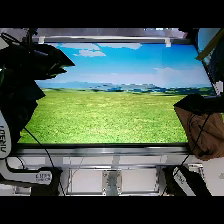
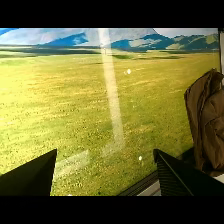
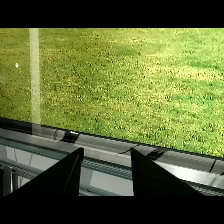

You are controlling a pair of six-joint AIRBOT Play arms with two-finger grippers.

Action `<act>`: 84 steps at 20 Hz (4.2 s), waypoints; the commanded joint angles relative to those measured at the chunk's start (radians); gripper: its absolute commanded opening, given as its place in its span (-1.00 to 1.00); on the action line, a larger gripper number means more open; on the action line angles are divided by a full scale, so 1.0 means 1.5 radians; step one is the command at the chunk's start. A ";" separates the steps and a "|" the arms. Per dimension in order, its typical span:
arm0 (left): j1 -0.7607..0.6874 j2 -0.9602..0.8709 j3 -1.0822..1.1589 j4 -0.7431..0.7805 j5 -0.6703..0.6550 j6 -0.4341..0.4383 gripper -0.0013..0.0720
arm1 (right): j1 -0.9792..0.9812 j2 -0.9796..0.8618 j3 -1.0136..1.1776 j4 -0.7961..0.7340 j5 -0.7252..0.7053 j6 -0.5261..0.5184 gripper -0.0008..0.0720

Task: Fold the clothes and pants, and hang the long-sleeved shirts on hangers.

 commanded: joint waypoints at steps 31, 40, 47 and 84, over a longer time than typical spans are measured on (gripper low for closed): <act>0.414 -0.053 0.001 0.691 0.036 -0.105 0.96 | 0.001 0.000 0.001 -0.045 -0.191 -0.042 -0.03; 0.460 -0.131 0.001 0.607 0.035 -0.072 -0.92 | 0.001 0.000 0.001 -0.051 -0.196 -0.039 -0.03; 0.373 0.036 0.017 0.174 0.060 0.091 -0.91 | -0.002 0.001 0.134 -0.233 -0.104 -0.043 -0.03; -0.015 -0.335 0.075 0.120 0.261 0.008 0.96 | 0.154 -0.083 -0.336 0.053 -0.358 -0.125 0.59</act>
